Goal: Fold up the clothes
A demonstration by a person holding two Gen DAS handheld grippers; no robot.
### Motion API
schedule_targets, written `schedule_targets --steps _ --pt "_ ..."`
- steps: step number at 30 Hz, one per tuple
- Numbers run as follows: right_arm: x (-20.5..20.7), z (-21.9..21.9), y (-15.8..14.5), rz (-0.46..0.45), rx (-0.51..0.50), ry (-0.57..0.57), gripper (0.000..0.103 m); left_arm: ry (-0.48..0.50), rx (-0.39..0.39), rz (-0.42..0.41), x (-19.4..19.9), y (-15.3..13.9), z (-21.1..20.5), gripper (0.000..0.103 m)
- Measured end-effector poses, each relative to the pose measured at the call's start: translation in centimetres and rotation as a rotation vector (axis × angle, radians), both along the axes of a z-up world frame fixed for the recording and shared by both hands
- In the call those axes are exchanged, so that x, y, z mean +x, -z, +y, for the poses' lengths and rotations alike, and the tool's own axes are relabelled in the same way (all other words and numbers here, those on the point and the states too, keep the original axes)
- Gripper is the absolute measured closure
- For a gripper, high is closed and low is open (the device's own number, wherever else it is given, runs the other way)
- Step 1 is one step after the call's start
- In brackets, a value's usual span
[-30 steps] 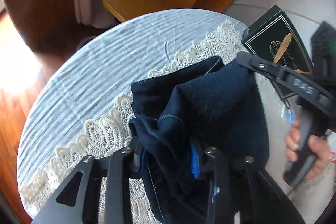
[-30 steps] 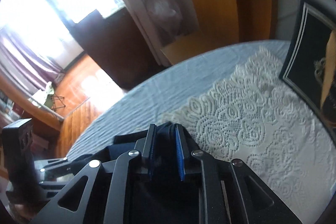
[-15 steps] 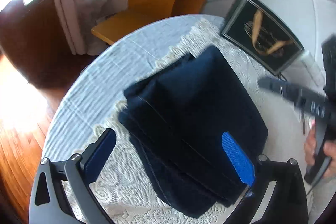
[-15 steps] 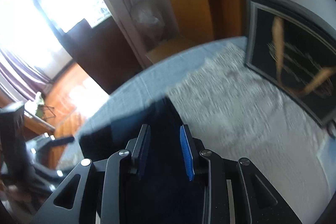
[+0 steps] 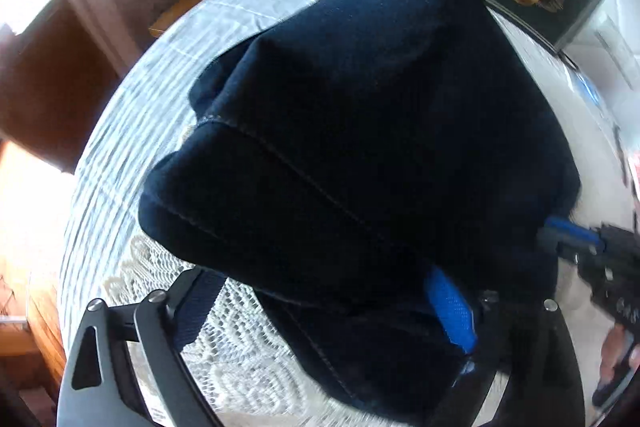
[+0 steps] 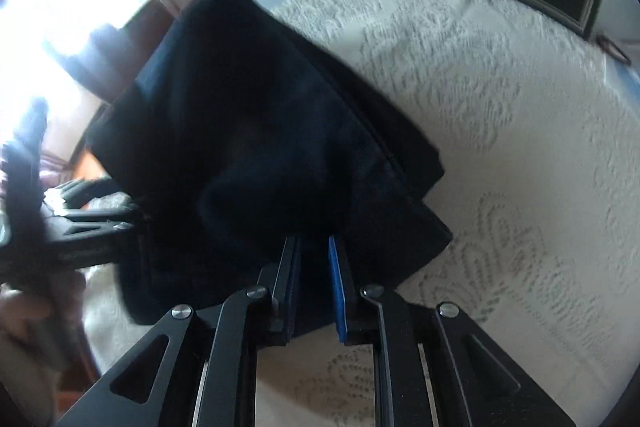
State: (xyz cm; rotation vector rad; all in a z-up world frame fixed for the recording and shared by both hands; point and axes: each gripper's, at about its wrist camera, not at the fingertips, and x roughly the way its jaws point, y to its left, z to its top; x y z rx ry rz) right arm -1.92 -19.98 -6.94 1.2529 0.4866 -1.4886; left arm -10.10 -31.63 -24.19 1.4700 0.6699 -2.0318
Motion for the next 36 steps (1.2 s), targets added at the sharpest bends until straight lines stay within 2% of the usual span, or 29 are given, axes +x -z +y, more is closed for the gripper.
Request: schedule_targets --steps 1,2,4,6,9,10,12,13,15,18,20,22,24,25,26,27,29,30,32,33,36 --pt "-0.1 -0.2 -0.1 -0.009 0.021 0.015 0.088 0.038 -0.006 -0.014 0.1 -0.9 0.0 0.015" --pt "-0.2 -0.2 -0.7 -0.020 0.024 0.039 0.088 0.090 -0.028 0.006 0.2 -2.3 0.0 0.016" --pt "0.0 0.2 -2.6 -0.028 -0.048 0.069 0.088 0.198 -0.057 0.093 0.0 -5.8 -0.4 0.016" --pt "0.3 0.6 -5.1 0.029 -0.127 0.137 0.088 0.267 -0.031 0.164 -1.2 -8.0 -2.0 0.016" --pt "-0.1 0.6 -6.5 0.043 -0.163 0.291 0.088 0.350 0.042 0.205 -4.2 -8.3 -3.9 0.016" --pt "-0.3 0.6 -6.5 0.050 -0.162 0.335 0.088 0.384 0.069 0.199 -5.3 -8.2 -4.0 0.022" --pt "-0.6 0.7 -6.6 0.065 -0.137 0.439 0.088 0.448 0.094 0.216 -6.4 -9.4 -3.7 0.025" --pt "-0.6 0.9 -6.5 0.063 -0.136 0.475 0.088 0.488 0.109 0.254 -6.2 -10.9 -3.6 0.025" --pt "-0.6 1.2 -6.6 0.047 -0.132 0.518 0.088 0.534 0.105 0.272 -5.3 -12.5 -3.6 0.025" --pt "-0.2 1.8 -6.7 0.045 -0.100 0.558 0.088 0.598 0.092 0.248 -4.4 -13.6 -4.1 0.025" --pt "0.3 2.1 -6.6 0.003 -0.118 0.573 0.088 0.616 0.074 0.224 -3.2 -13.7 -4.8 0.025" --pt "1.3 1.9 -5.8 -0.065 -0.137 0.556 0.088 0.628 0.005 0.203 -1.8 -13.9 -5.2 0.025" --pt "3.4 0.6 -4.0 -0.117 -0.126 0.489 0.088 0.621 -0.002 0.204 -1.1 -14.3 -5.6 0.024" --pt "4.7 -0.3 -2.8 -0.163 -0.113 0.442 0.088 0.618 -0.013 0.203 -1.1 -14.3 -5.9 0.022" --pt "6.2 -1.5 -0.9 -0.253 -0.089 0.375 0.088 0.613 -0.017 0.203 -1.5 -14.1 -6.1 0.021" --pt "7.3 -2.3 0.4 -0.282 -0.063 0.351 0.087 0.607 -0.019 0.204 -1.9 -13.9 -6.3 0.020" --pt "8.9 -2.6 0.7 -0.186 -0.066 0.359 0.087 0.610 -0.029 0.202 -4.0 -12.6 -6.1 0.020" --pt "8.9 -2.5 0.5 -0.187 -0.069 0.366 0.087 0.621 -0.018 0.213 -5.5 -11.7 -5.6 0.020" --pt "8.1 -1.8 0.3 -0.259 -0.082 0.389 0.087 0.640 -0.009 0.229 -7.7 -10.5 -5.0 0.020" --pt "7.6 -1.2 -0.4 -0.234 -0.090 0.414 0.087 0.637 -0.004 0.222 -8.8 -9.6 -4.8 0.020" --pt "5.4 1.0 -3.3 -0.068 -0.119 0.533 0.087 0.613 -0.011 0.136 -11.6 -5.8 -5.3 0.020"
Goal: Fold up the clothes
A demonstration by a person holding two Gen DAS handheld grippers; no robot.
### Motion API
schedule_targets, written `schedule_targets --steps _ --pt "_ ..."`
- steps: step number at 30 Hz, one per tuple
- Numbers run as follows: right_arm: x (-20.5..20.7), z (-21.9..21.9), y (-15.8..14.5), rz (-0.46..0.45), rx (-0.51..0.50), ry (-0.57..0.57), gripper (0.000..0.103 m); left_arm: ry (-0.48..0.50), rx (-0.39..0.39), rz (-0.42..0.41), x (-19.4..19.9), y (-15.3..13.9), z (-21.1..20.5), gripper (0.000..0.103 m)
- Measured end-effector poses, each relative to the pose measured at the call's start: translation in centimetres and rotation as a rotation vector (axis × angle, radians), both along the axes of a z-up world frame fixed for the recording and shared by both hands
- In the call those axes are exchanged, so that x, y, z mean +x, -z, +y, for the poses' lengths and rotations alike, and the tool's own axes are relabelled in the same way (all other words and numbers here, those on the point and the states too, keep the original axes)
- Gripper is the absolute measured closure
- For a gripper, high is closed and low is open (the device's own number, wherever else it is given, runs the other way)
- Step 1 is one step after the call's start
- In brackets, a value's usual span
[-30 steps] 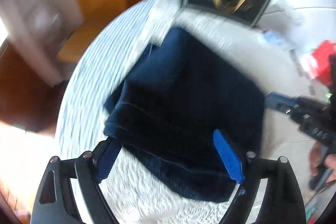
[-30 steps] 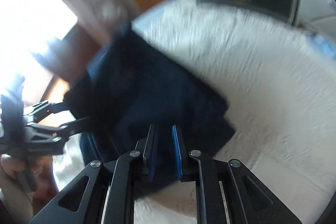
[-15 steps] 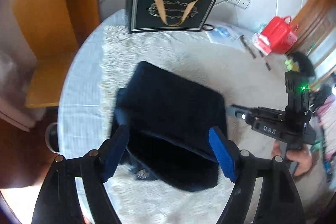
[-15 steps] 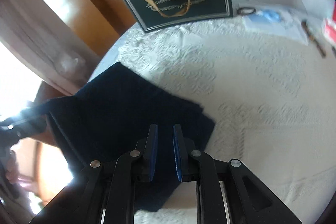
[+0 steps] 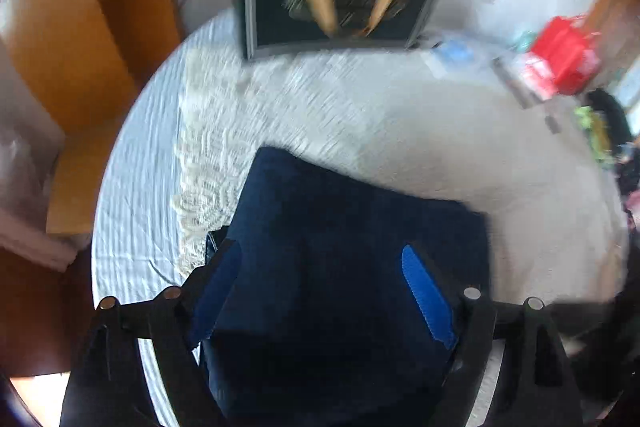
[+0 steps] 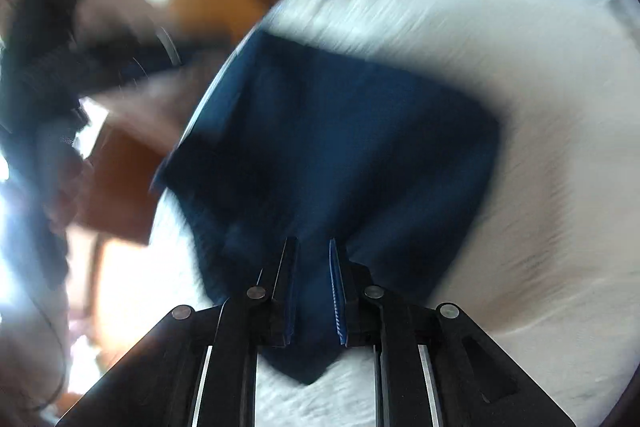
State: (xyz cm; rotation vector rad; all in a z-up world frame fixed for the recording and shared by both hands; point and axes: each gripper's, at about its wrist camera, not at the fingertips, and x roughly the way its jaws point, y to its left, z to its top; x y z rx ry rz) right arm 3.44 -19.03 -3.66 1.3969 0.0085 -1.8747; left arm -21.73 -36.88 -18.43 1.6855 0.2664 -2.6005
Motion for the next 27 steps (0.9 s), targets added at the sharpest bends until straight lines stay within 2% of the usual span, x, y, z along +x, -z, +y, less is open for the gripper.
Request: schedule_targets --steps 2,3,4,5,7,8,9,10,12,14,15,16,18,21,24,27 --pt "-2.3 1.1 -1.1 0.030 -0.032 0.092 0.087 -0.068 -0.132 -0.072 -0.7 3.4 -1.6 0.020" --pt "-3.8 1.3 -1.3 0.047 -0.043 0.134 0.087 -0.081 -0.121 -0.088 -0.8 4.6 -2.4 0.017" --pt "-4.9 1.3 -1.2 0.057 -0.039 0.158 0.087 -0.108 -0.084 -0.100 -0.6 5.8 -3.7 0.002" --pt "-6.1 1.1 -0.6 0.058 -0.029 0.173 0.087 -0.147 -0.066 -0.103 -0.4 6.4 -4.6 0.000" --pt "-8.4 0.8 2.1 0.006 0.036 0.205 0.089 -0.169 0.020 -0.110 -0.3 7.0 -5.9 0.000" --pt "-9.3 0.7 3.7 -0.031 0.079 0.228 0.095 -0.170 0.018 -0.109 -0.3 6.8 -5.9 0.000" --pt "-10.1 1.2 4.5 -0.058 0.067 0.257 0.103 -0.161 -0.014 -0.101 -0.1 6.3 -5.7 0.000" --pt "-10.2 1.9 4.3 -0.061 0.057 0.294 0.103 -0.149 -0.067 -0.081 0.5 5.2 -5.5 0.000" --pt "-9.2 2.8 2.6 -0.009 0.058 0.325 0.093 -0.143 -0.096 -0.020 2.7 2.6 -5.9 0.000" --pt "-8.5 3.8 1.3 0.015 0.005 0.317 0.073 -0.153 -0.050 0.035 4.7 0.7 -7.0 0.000" --pt "-7.6 4.5 0.7 0.009 -0.026 0.311 0.048 -0.166 -0.004 0.067 6.3 -0.2 -7.5 0.000" --pt "-6.8 5.1 0.5 0.010 -0.041 0.304 0.031 -0.167 0.032 0.079 7.1 -0.5 -7.8 0.000" --pt "-5.4 5.7 0.7 0.000 -0.044 0.289 0.029 -0.148 0.100 0.086 8.0 0.0 -7.4 0.000" --pt "-3.9 6.6 1.6 -0.055 -0.045 0.316 0.029 -0.151 0.103 0.100 8.7 1.6 -6.6 0.000" --pt "-2.8 7.3 2.2 -0.107 -0.078 0.362 0.032 -0.147 0.134 0.059 8.0 3.3 -6.1 0.000" --pt "-2.6 7.2 2.5 -0.135 -0.093 0.383 0.033 -0.176 0.137 -0.044 7.1 5.4 -5.4 0.000"
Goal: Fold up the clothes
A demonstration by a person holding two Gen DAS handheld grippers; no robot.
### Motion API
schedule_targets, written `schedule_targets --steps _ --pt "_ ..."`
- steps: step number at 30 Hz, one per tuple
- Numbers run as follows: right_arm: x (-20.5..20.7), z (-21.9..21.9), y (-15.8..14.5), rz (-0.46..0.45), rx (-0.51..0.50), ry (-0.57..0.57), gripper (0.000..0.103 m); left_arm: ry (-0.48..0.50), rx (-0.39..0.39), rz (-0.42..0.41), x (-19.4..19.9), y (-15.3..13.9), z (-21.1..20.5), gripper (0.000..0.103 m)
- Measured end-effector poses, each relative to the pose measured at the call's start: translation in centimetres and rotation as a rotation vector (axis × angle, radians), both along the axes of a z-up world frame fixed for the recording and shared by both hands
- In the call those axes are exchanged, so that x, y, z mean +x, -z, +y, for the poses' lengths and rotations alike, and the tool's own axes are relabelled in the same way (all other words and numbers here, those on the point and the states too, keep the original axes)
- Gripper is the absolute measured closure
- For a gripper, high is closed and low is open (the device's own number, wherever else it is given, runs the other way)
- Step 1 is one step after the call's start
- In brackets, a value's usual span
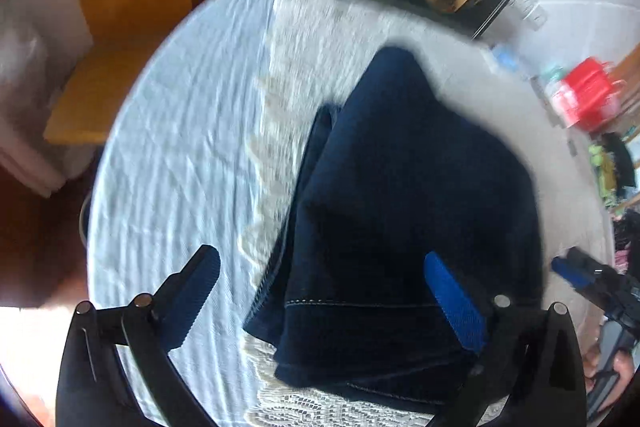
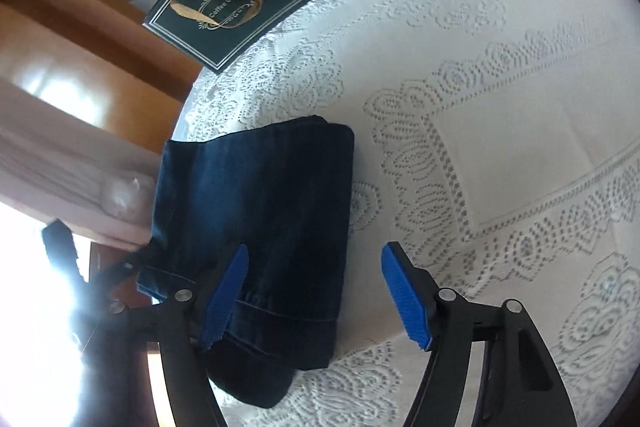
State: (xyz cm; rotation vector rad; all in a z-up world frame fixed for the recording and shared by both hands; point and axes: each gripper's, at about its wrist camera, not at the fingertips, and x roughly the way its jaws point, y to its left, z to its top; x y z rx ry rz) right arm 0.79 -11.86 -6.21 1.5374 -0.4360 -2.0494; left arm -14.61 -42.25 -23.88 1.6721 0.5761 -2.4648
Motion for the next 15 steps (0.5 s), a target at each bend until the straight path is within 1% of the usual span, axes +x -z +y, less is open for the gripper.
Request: schedule_targets --steps 1,2,5,7,8,9,10,11,12,13,14,15 --pt "-0.3 -0.3 0.4 -0.007 -0.002 0.004 0.033 -0.010 0.014 -0.019 -0.4 0.8 0.3 0.000" --pt "-0.4 -0.6 0.6 -0.015 -0.001 0.003 0.033 -0.010 0.027 -0.019 -0.7 1.2 0.5 0.000" --pt "-0.3 -1.7 1.6 -0.032 0.013 0.001 0.033 0.001 -0.017 -0.007 -1.6 1.3 1.6 0.000" --pt "-0.3 -3.3 2.8 -0.044 0.022 -0.019 0.035 -0.007 -0.014 -0.011 -1.8 1.3 1.9 0.000" --pt "-0.1 -3.9 2.6 -0.015 0.027 -0.023 0.043 0.005 -0.001 -0.021 -1.9 1.2 2.1 0.013" --pt "-0.1 -4.7 2.7 -0.034 0.026 -0.040 0.048 0.016 0.018 -0.011 -1.6 0.5 2.5 0.020" --pt "0.3 -5.0 2.3 -0.023 0.032 -0.038 0.050 0.022 -0.021 0.006 -1.2 -0.1 3.1 0.026" --pt "0.6 -5.3 1.9 -0.014 0.029 -0.054 0.051 0.037 -0.044 0.017 -1.1 -0.4 3.4 0.030" --pt "0.6 -5.4 1.9 -0.009 0.033 -0.063 0.054 0.046 -0.057 0.027 -0.9 -0.5 3.7 0.030" --pt "0.6 -5.1 2.3 -0.014 0.024 -0.059 0.057 0.035 -0.040 0.035 -0.8 -0.2 3.5 0.030" --pt "0.4 -4.7 2.9 -0.032 0.009 -0.053 0.057 0.025 -0.015 0.031 -1.1 0.4 3.2 0.029" --pt "0.2 -4.3 3.4 -0.028 -0.022 -0.049 0.057 0.003 0.055 0.044 -1.3 1.2 2.5 0.028"
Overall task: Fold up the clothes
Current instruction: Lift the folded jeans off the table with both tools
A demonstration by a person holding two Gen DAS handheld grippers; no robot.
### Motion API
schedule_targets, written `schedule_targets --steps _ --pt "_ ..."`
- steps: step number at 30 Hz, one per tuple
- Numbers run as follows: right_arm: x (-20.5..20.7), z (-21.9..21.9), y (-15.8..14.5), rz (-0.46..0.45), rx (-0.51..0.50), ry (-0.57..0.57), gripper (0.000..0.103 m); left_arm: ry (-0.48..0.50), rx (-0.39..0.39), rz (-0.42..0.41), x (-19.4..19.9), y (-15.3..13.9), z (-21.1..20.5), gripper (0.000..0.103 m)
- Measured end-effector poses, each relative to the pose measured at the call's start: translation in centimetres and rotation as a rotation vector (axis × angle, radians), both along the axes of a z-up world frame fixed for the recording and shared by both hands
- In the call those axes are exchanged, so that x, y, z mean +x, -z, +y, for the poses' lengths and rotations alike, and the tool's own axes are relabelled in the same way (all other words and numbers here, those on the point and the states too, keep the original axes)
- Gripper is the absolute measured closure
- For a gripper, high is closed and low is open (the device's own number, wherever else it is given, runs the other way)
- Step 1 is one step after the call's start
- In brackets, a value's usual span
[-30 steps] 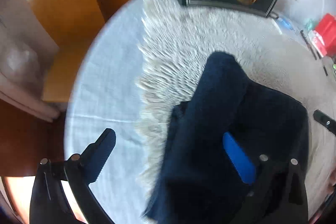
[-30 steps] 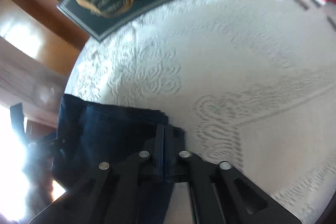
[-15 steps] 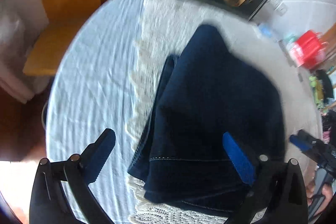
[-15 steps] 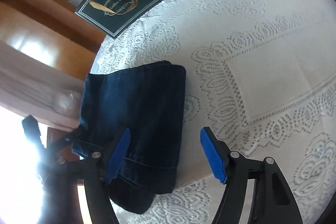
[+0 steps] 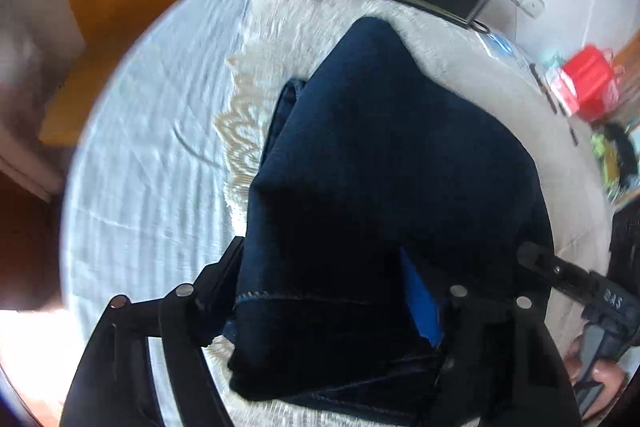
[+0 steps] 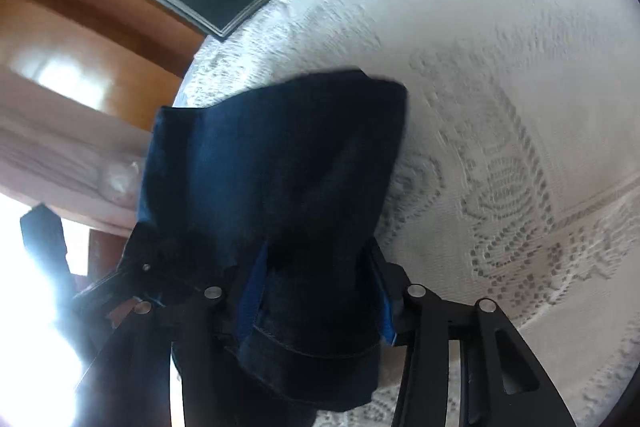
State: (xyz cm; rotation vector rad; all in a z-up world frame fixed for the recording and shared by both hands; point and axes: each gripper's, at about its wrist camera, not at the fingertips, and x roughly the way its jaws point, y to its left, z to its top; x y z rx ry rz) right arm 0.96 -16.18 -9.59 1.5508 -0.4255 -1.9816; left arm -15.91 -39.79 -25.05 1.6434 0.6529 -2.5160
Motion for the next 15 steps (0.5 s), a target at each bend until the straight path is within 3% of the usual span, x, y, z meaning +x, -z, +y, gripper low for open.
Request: schedule_targets --steps 3,5,7,10,13,15 --pt "-0.7 0.4 0.7 -0.025 -0.056 -0.014 0.057 0.004 -0.003 -0.006 -0.5 -0.5 0.2 0.029" --pt "-1.0 0.8 1.1 -0.055 -0.090 -0.006 0.057 0.001 0.030 -0.024 0.1 -1.2 0.4 0.044" --pt "-0.6 1.1 1.4 -0.127 -0.100 0.029 0.061 0.033 0.023 0.005 1.6 -2.3 1.2 0.050" --pt "0.6 0.3 1.2 -0.041 -0.046 -0.016 0.064 0.034 0.024 0.016 1.2 -1.5 1.3 0.049" --pt "-0.1 -0.1 1.5 -0.026 -0.068 0.001 0.064 0.025 0.022 0.004 0.5 -1.9 1.3 0.050" --pt "-0.2 -0.6 1.5 -0.021 -0.056 0.008 0.063 0.039 0.005 -0.004 1.3 -3.0 2.1 0.056"
